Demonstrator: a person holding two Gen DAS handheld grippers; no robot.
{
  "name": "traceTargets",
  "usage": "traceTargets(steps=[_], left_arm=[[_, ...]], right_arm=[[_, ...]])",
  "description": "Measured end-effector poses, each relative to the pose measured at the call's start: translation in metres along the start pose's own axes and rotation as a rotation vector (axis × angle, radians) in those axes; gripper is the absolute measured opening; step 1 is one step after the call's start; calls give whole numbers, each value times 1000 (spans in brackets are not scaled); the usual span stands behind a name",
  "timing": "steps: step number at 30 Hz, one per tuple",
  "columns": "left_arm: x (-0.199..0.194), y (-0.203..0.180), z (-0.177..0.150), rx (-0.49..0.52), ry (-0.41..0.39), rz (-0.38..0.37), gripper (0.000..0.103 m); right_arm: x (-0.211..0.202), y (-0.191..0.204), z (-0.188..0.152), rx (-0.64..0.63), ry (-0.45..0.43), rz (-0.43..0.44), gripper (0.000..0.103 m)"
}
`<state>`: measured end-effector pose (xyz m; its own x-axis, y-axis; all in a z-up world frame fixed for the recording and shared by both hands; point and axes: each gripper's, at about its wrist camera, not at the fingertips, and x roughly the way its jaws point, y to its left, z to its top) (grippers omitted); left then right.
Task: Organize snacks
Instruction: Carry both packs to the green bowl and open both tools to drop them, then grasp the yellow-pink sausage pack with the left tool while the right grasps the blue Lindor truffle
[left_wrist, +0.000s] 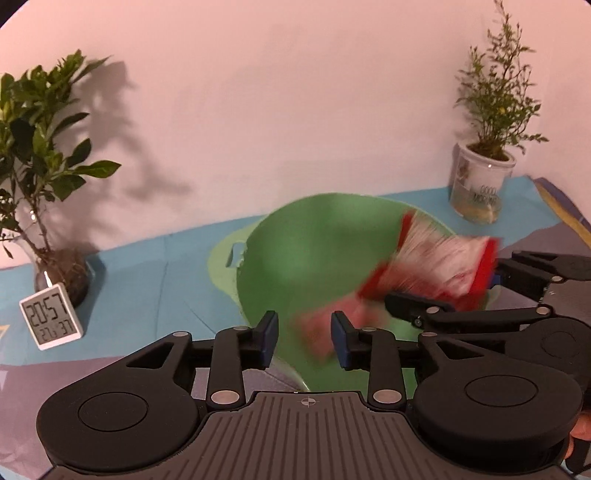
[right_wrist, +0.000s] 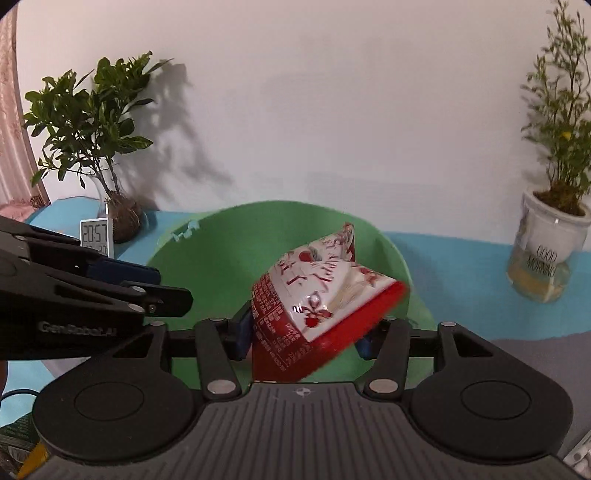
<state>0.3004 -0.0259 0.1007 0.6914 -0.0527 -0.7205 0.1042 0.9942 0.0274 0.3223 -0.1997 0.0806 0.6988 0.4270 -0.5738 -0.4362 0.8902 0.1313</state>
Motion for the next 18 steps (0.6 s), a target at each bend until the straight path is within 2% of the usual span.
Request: traceTargets(steps=[2, 5, 12, 18], left_arm=[[-11, 2, -1, 1, -21, -3, 103], [-29, 1, -6, 15, -58, 12, 103], [-70, 5, -25, 8, -80, 29, 103], [-112, 8, -60, -14, -92, 36, 103]], right_arm=[[-4, 0, 0, 4, -3, -10, 76], [-14, -1, -3, 0, -9, -13, 78], [-43, 9, -9, -27, -30, -24, 86], [-85, 16, -30, -56, -62, -25, 94]])
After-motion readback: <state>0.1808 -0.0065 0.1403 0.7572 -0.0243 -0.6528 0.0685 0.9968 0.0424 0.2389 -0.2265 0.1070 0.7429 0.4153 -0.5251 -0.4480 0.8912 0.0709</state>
